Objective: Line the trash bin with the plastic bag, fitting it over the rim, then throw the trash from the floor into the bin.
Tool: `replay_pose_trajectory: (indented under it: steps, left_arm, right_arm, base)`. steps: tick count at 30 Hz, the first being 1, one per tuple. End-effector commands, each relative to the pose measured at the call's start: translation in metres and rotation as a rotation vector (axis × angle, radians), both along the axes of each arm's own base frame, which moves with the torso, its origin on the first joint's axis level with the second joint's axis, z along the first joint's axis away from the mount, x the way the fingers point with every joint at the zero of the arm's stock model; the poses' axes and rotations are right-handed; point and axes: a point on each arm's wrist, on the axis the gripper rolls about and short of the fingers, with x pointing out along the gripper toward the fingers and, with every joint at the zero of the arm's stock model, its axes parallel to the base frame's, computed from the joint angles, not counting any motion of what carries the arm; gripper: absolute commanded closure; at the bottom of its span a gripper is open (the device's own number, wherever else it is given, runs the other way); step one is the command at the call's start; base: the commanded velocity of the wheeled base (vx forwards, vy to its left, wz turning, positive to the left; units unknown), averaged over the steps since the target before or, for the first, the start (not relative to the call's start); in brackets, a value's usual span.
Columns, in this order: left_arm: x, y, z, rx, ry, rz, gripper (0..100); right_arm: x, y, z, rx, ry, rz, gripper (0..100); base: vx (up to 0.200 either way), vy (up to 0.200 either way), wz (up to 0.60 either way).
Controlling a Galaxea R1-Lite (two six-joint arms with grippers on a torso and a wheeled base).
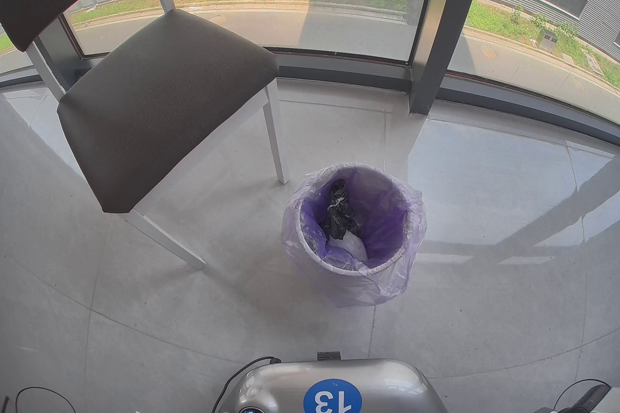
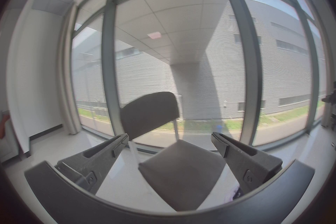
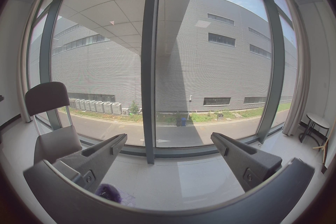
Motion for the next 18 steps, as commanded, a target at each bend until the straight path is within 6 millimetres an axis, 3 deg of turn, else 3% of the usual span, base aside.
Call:
replay_pose_trajectory:
  steps: [1, 5, 6, 11, 18]
  left_arm:
    - [-0.048, 0.013, 0.008, -0.063, -0.102, 0.106, 0]
    - [-0.075, 0.019, 0.003, -0.035, -0.09, 0.13, 0]
    - [-0.09, 0.022, -0.003, -0.021, -0.077, 0.135, 0]
    - [-0.12, 0.029, -0.009, -0.02, -0.085, 0.14, 0]
    - [-0.161, 0.027, -0.016, -0.006, -0.092, 0.206, 0]
  right_arm:
    - [-0.064, -0.007, -0.014, 0.008, -0.071, -0.07, 0]
    - [-0.09, -0.006, -0.025, 0.007, -0.078, -0.1, 0]
    - [-0.104, -0.007, -0.033, 0.007, -0.078, -0.103, 0]
    - [-0.136, -0.007, -0.054, 0.007, -0.062, -0.118, 0]
    - [-0.157, -0.003, -0.082, 0.006, -0.045, -0.148, 0]
  base:
    - [0.0, 0.0, 0.0]
    - [0.0, 0.0, 0.0]
    - [0.0, 0.0, 0.0]
    - [0.0, 0.0, 0.0]
    - [0.0, 0.0, 0.0]
